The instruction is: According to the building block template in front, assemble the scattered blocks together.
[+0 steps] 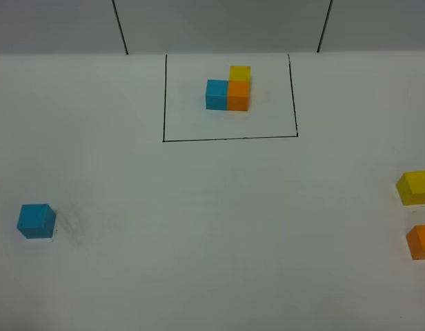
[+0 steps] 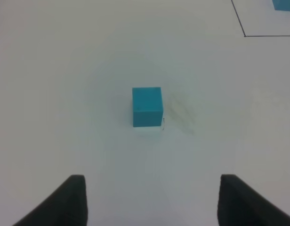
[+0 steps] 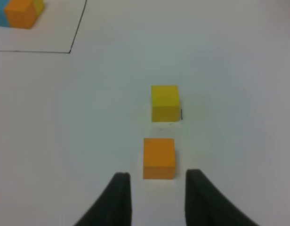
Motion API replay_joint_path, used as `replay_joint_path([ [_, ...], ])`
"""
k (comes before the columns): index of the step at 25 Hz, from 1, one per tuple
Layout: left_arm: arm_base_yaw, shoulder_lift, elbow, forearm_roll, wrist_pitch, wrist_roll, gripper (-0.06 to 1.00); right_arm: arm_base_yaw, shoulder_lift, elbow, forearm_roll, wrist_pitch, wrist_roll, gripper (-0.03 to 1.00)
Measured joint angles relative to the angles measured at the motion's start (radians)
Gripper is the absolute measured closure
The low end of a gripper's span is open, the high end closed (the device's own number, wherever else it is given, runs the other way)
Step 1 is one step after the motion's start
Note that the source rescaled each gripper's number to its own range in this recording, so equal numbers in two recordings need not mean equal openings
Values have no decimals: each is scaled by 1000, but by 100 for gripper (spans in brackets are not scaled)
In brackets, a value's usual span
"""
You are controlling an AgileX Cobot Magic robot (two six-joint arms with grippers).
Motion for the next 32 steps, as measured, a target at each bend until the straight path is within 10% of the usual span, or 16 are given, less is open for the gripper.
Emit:
replay_joint_path([
  [7,0,349,-137,80,-21,-97,53,0,0,0,0,0,0,97],
  [16,1,961,-304,104,-41,-97,-2,0,0,0,0,0,0,97],
  [32,1,1410,-313,49,-371,-105,10,0,0,0,0,0,0,97],
])
